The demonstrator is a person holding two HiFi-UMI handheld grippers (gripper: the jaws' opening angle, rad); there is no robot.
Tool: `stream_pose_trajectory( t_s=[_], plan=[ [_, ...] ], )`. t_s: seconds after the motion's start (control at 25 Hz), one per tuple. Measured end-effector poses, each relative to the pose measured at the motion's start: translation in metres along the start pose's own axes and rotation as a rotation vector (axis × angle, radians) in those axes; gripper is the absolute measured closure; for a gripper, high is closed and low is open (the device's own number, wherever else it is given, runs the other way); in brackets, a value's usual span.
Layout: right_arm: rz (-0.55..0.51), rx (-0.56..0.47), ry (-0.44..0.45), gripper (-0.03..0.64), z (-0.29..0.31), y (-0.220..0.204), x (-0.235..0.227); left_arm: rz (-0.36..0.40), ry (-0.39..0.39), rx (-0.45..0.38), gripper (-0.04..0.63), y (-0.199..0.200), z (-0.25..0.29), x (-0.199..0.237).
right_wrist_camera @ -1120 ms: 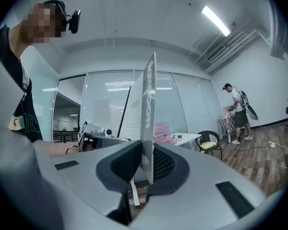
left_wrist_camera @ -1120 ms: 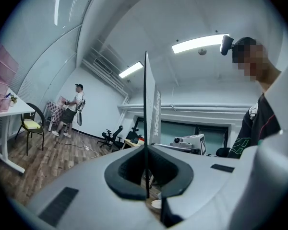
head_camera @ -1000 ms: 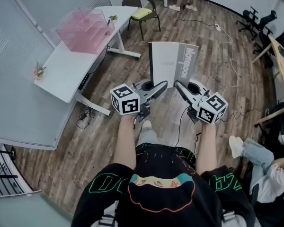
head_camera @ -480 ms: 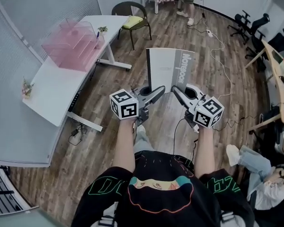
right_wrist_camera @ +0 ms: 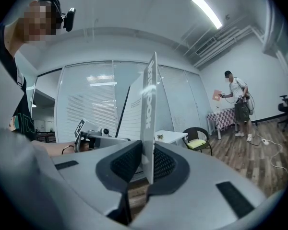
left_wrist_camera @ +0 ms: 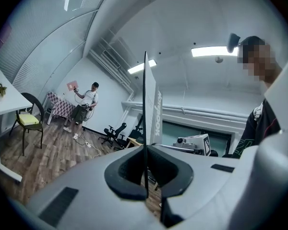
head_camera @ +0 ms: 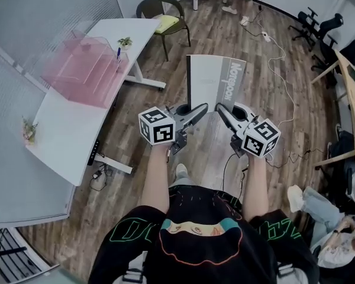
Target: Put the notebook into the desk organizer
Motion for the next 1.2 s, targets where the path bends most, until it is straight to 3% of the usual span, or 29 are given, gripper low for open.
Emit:
stream_pose_trajectory(
  t_s=[0.32, 0.6, 1.2],
  plan=[
    [-0.014, 0.023, -0.04, 0.595, 0.08, -0.002, -0.058, -0.035, -0.026, -0.001, 0.595, 0.037, 0.023, 0.092],
    [-0.018, 0.047, -0.101, 0.595, 0.107, -0.01, -0.104, -0.083, -0.056, 0.011, 0.595, 0.039, 0.051, 0.143],
    [0.019, 0.079, -0.141, 0.591, 0.119, -0.02, -0.182, -0.139, -0.051, 0.042, 0.595, 0.024, 0.107, 0.198]
  ],
)
Point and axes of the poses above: the fingertips, and each gripper's own axes: z forward along the fingers, x to its left, y out of its top, the point moved 2 cm from there along -z, backward along the fingers, and after that the axes turned 14 degrees about -x, right-handed, at the moved point
